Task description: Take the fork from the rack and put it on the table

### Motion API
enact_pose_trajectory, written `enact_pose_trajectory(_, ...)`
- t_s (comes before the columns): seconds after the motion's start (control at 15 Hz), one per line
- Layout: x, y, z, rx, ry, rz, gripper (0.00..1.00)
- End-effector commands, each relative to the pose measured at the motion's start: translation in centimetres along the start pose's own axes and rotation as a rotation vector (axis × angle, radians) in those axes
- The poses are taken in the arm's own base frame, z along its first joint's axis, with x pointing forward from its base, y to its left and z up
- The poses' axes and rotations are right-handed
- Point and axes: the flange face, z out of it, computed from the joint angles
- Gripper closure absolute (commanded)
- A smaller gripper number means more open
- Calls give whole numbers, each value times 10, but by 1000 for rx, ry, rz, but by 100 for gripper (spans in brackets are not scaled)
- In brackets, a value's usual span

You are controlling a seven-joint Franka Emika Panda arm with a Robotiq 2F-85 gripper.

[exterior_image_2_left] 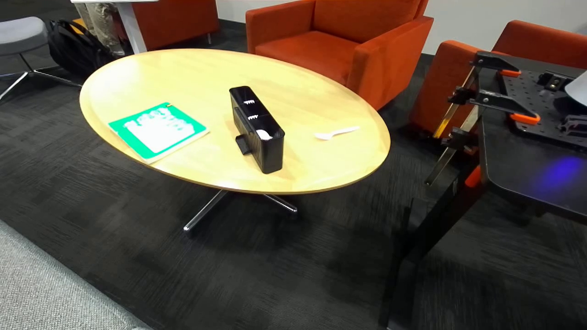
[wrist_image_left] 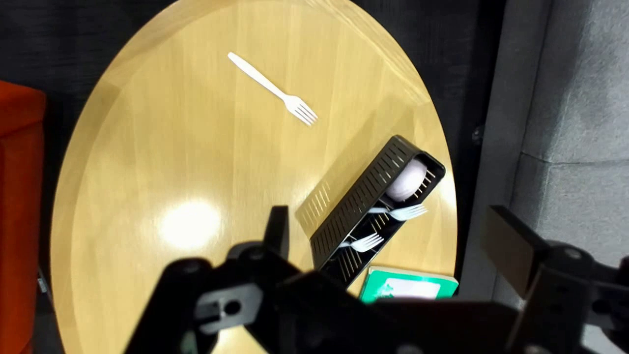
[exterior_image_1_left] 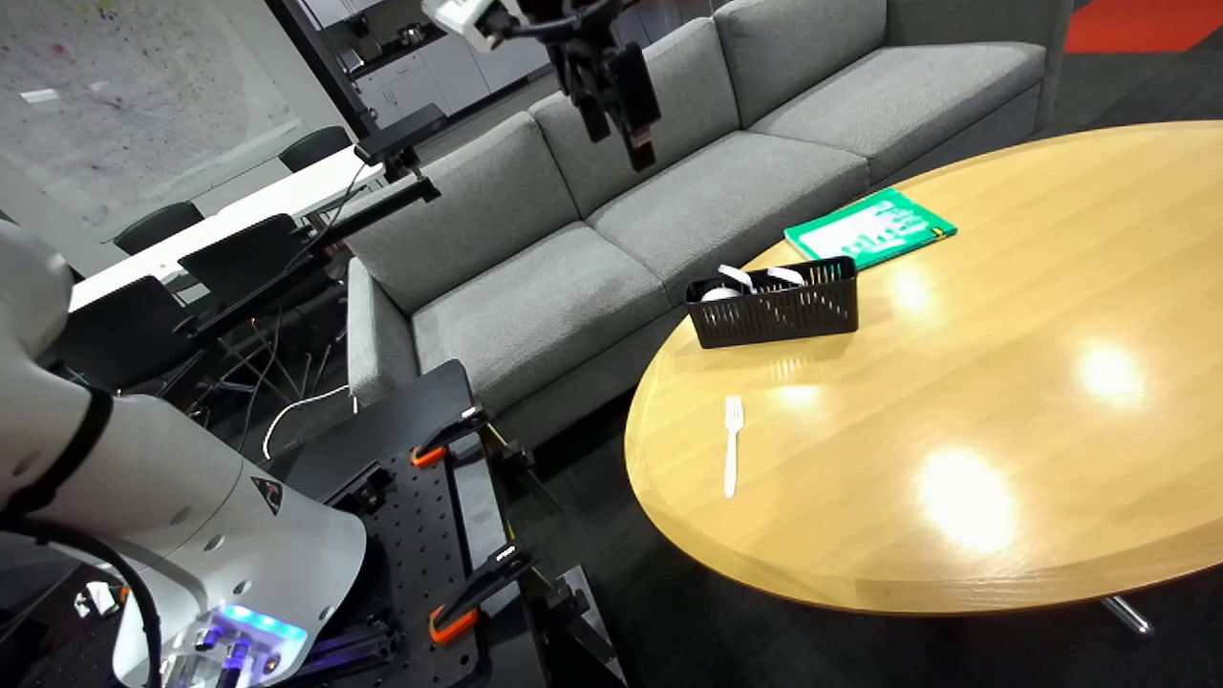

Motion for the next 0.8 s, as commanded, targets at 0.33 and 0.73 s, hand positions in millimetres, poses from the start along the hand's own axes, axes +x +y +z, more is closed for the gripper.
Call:
enact_pose_trajectory(0.33, 36, -28, 27, 22, -7, 57, 0)
enact_pose_trajectory(0.73, 43, -29, 42, 58, -20, 133, 0)
